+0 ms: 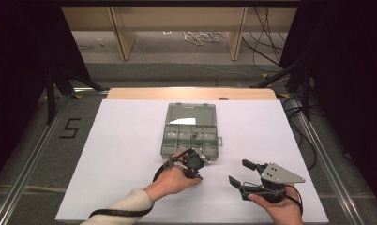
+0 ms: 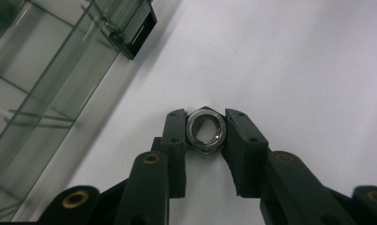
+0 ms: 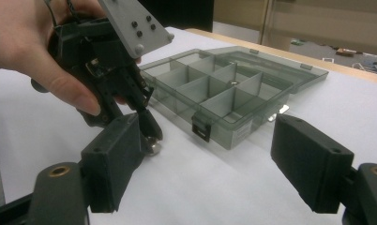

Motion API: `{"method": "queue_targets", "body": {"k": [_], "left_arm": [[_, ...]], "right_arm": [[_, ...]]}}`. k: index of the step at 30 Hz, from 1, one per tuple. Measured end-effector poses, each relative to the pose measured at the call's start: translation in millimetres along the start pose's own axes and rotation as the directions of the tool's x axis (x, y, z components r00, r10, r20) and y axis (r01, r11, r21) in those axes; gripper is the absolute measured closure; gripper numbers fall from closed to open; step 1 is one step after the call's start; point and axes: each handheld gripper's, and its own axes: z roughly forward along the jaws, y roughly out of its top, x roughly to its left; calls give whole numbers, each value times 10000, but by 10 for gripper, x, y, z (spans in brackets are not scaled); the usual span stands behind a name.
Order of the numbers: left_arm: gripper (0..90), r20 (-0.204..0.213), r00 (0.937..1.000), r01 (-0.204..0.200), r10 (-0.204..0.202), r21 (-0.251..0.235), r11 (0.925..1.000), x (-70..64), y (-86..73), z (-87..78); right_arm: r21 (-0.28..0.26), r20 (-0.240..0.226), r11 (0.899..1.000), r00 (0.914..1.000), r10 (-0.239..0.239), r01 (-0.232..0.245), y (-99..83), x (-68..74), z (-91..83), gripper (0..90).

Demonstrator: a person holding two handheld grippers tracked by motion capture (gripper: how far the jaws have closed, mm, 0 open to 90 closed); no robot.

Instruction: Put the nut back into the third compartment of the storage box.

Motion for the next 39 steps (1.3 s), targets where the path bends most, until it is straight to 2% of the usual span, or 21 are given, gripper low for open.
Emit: {"method": "queue_targets", "body": {"k": [1, 3, 4, 5, 7, 9, 10, 12, 17, 20, 21, 23, 24, 25, 27, 28, 32, 34, 35, 36, 39], "left_arm": [[700, 5, 9999, 113, -113, -124, 9999, -9, 1, 2], [700, -10, 9999, 104, -104, -184, 9998, -14, 5, -11], [700, 1, 10000, 90, -90, -179, 9998, -15, 7, -20], [700, 1, 10000, 56, -56, -226, 9997, -11, 9, -25], [700, -27, 10000, 81, -82, -251, 9997, -16, 12, -41], [700, -25, 10000, 92, -92, -296, 9995, -13, 15, -53], [700, -32, 10000, 60, -61, -315, 9995, -12, 17, -61], [700, -68, 10000, 40, -43, -384, 9993, -11, 21, -73], [700, -111, 9999, 92, -97, -496, 9987, -8, 29, -112], [700, -141, 9998, 102, -110, -592, 9982, -2, 35, -146], [700, -140, 9999, 58, -67, -594, 9982, 6, 39, -157], [700, -185, 9998, 13, -25, -656, 9978, 13, 44, -177], [700, -166, 9997, 171, -184, -771, 9969, 8, 45, -181], [700, -209, 9998, 32, -48, -760, 9971, 19, 49, -201], [700, -204, 9996, 198, -216, -853, 9962, 20, 49, -212], [700, -261, 9996, 90, -113, -880, 9961, 32, 52, -225], [700, -278, 9993, 211, -240, -979, 9950, 47, 54, -250], [700, -281, 9993, 220, -249, -997, 9948, 58, 57, -264], [700, -291, 9991, 286, -316, -1001, 9946, 57, 58, -271], [700, -327, 9991, 226, -263, -1066, 9940, 64, 62, -279], [700, -376, 9989, 219, -264, -1161, 9930, 82, 75, -317]], "right_arm": [[81, -90, 9998, 9998, 164, -163, -1, 9, -2, 252], [85, -80, 9998, 9998, 164, -163, -1, 10, -2, 252], [-35, 44, 10000, 10000, -57, 57, -1, -3, 2, 252], [-34, 38, 10000, 10000, -53, 53, 0, -3, 2, 252], [82, -86, 9998, 9998, 166, -166, 0, 11, -2, 252], [83, -87, 9998, 9998, 170, -170, -1, 11, -2, 252], [-34, 46, 10000, 10000, -57, 57, 0, -3, 1, 252], [87, -91, 9998, 9998, 176, -175, -1, 11, -2, 252], [79, -90, 9998, 9998, 181, -180, -1, 10, -1, 252], [81, -90, 9998, 9998, 175, -174, -1, 11, -1, 252], [-14, 11, 10000, 10000, -6, 6, 0, 0, 2, 252], [325, 127, 9994, 9999, -89, 85, 10, -3, -27, 252], [330, 124, 9994, 9999, -85, 81, 10, -3, -27, 252], [337, 145, 9994, 9999, -92, 87, 10, -3, -26, 252], [357, 112, 9994, 9999, -42, 38, 10, -1, -25, 252], [433, 81, 9991, 10000, 39, -42, 11, 4, -29, 252], [56, 11, 10000, 10000, -33, 33, 0, -4, 1, 252], [136, 64, 9999, 10000, -33, 32, 2, -2, -4, 252], [385, 101, 9993, 9999, -3, -1, 9, 0, -25, 252], [166, 75, 9998, 10000, 51, -52, 2, 3, -4, 252], [157, 81, 9999, 10000, 47, -48, 2, 3, -3, 252]]}}
